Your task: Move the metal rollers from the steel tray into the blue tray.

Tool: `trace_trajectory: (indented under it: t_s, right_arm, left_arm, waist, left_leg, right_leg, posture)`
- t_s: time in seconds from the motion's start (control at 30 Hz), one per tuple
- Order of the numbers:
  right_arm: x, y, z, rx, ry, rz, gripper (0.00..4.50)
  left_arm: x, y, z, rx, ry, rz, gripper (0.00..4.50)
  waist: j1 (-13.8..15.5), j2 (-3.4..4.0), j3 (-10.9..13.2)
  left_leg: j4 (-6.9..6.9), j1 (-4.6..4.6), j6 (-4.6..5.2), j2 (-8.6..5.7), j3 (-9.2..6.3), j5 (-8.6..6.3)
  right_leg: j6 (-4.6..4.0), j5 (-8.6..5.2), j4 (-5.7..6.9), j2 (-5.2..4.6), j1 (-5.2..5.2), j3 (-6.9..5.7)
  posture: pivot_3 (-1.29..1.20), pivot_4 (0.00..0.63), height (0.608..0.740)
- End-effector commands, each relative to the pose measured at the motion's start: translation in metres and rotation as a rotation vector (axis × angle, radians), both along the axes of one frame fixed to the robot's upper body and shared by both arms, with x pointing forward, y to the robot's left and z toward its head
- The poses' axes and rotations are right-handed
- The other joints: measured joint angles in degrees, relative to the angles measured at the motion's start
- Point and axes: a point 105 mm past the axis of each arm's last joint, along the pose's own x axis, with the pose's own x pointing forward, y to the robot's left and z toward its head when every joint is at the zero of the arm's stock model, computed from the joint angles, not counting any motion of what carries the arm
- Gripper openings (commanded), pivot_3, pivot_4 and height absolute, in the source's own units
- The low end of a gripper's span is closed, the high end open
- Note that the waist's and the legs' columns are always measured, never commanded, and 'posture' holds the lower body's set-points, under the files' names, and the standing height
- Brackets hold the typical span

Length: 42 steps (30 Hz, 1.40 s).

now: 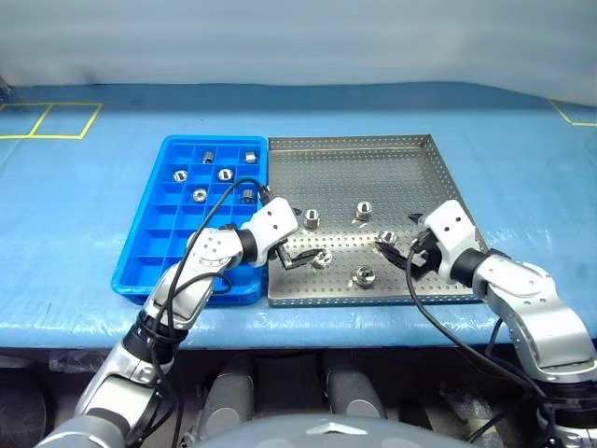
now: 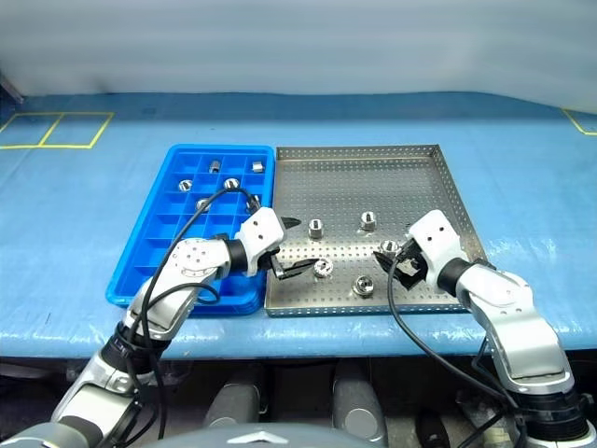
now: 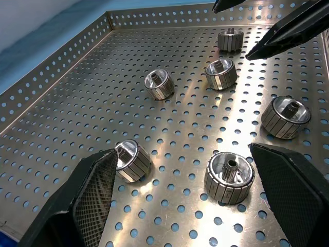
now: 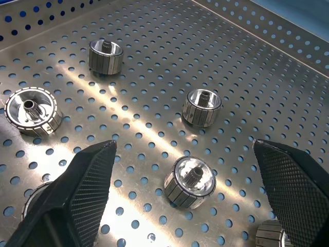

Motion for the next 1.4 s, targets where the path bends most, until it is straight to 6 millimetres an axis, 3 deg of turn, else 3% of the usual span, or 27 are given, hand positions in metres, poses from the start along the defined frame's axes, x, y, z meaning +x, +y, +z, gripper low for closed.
trace_trajectory:
  t_s: [0.03, 0.97, 1.23, 1.4]
  right_arm:
    - [0.001, 0.004, 0.012, -0.004, -0.057, 0.019, 4.49]
    - [-0.011, 0.016, 0.012, 0.034, -0.028, 0.083, 4.49]
    - [-0.014, 0.016, 0.01, 0.034, -0.022, 0.075, 4.49]
    - [-0.015, 0.016, 0.01, 0.033, -0.024, 0.071, 4.49]
  left_arm:
    - [-0.005, -0.005, 0.012, -0.018, -0.049, -0.035, 4.5]
    - [-0.003, -0.009, 0.01, -0.017, -0.047, -0.021, 4.5]
    - [-0.002, -0.015, 0.009, 0.0, -0.053, -0.04, 4.5]
    - [-0.007, -0.027, -0.001, 0.043, -0.035, -0.094, 4.5]
  waist:
    - [0.0, 0.0, 0.0]
    - [0.0, 0.0, 0.0]
    - [0.0, 0.01, 0.0]
    - [0.0, 0.01, 0.0]
  left_leg:
    - [0.01, 0.0, 0.0, 0.0, 0.0, 0.0]
    - [0.06, 0.01, 0.0, 0.0, -0.01, 0.0]
    - [0.16, 0.0, 0.0, 0.0, -0.01, 0.0]
    - [0.18, 0.0, 0.0, 0.0, -0.01, 0.0]
  right_leg:
    - [0.0, 0.0, 0.0, 0.0, 0.0, 0.0]
    - [0.01, 0.01, 0.03, 0.0, 0.04, 0.0]
    - [0.02, 0.01, 0.04, 0.0, 0.06, 0.0]
    - [0.03, 0.02, 0.06, 0.01, 0.07, 0.0]
  posture:
    - [-0.02, 0.15, 0.74]
    - [-0.03, 0.15, 0.74]
    - [-0.04, 0.15, 0.74]
    - [-0.05, 0.15, 0.74]
